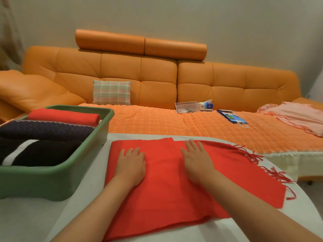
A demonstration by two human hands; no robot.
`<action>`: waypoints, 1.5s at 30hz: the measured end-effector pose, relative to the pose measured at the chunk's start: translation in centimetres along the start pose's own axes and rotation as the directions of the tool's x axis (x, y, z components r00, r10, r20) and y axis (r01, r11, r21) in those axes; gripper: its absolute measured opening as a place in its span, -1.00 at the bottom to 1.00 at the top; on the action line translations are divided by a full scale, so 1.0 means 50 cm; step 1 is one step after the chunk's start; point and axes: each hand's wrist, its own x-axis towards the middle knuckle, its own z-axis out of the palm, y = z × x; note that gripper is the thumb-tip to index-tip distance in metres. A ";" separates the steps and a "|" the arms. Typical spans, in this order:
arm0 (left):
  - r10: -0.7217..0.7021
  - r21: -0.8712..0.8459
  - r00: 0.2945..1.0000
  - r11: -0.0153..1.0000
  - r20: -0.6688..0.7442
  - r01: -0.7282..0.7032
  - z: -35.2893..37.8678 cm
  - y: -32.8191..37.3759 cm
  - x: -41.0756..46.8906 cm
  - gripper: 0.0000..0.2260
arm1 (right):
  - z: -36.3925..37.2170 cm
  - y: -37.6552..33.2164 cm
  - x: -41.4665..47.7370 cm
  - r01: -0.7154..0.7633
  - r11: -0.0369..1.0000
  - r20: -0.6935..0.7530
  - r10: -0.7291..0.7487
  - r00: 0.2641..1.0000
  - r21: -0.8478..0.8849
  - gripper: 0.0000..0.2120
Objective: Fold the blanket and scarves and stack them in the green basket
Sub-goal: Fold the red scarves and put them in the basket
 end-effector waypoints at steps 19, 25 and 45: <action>0.303 -0.229 0.951 0.931 0.055 -0.283 -0.050 0.189 -0.025 -0.44 | 0.088 0.154 -0.167 -0.149 0.871 -0.012 0.175 0.985 0.467 -0.56; 0.464 -0.337 0.884 0.824 -0.061 -0.456 -0.098 0.393 0.064 -0.65 | 0.114 0.308 -0.225 -0.390 0.774 -0.100 0.498 0.861 0.498 -0.63; 0.787 -0.012 0.607 0.610 -0.109 -0.793 -0.016 0.702 0.243 -0.73 | 0.156 0.413 -0.216 -0.458 0.519 -0.020 0.677 0.735 0.722 -0.79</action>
